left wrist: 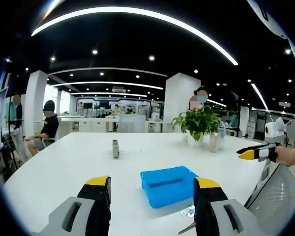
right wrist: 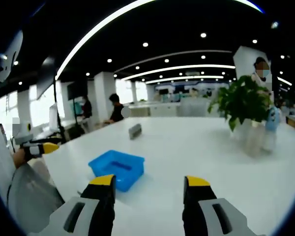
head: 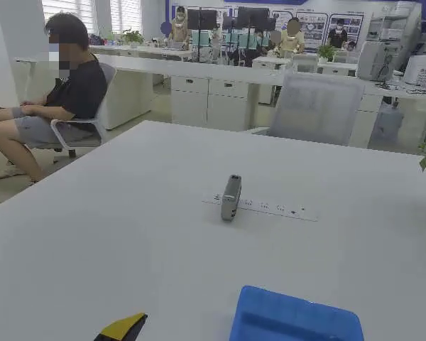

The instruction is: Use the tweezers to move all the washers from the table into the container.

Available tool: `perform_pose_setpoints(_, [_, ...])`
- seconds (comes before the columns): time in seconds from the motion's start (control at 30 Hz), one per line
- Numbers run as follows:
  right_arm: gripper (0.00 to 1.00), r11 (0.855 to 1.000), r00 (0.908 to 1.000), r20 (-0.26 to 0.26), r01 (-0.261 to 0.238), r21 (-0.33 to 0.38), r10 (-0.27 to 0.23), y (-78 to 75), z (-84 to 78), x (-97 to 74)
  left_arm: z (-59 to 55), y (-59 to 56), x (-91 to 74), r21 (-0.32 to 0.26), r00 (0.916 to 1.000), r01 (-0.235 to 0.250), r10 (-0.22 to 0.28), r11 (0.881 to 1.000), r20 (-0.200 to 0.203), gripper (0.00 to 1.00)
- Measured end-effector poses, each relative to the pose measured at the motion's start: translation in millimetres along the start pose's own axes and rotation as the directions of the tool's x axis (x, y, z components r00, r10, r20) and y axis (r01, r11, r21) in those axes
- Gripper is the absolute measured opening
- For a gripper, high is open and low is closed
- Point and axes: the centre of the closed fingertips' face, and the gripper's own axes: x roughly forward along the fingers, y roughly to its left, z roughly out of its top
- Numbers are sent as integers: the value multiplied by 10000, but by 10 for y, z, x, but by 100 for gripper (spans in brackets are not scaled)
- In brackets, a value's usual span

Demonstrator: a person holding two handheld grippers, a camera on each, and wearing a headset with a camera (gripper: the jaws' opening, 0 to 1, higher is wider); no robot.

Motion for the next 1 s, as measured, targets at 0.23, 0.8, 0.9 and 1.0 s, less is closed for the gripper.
perform_pose_setpoints(0.23, [50,9999,10000,-33,81,75,-81,-23,-15,-1,-26,-14,12,62,9999,38,-37,10000,-141,67])
perform_pose_setpoints(0.8, [49,10000,9998,-210,55,19,-55,-25,-47,4,-50,-33,15,36,9995,168,-167,9999,-263,67])
perform_pose_setpoints(0.9, [49,10000,9998,-203,83,11,-83,-25,-43,1,-51,-36,13,40,9995,185,-184,9998,-267,67])
perform_pose_setpoints(1.0, [49,9999,9998,-172,131,8,-131,-33,-37,-6,-50,-35,11,28,9995,182,-182,9998,-261,66])
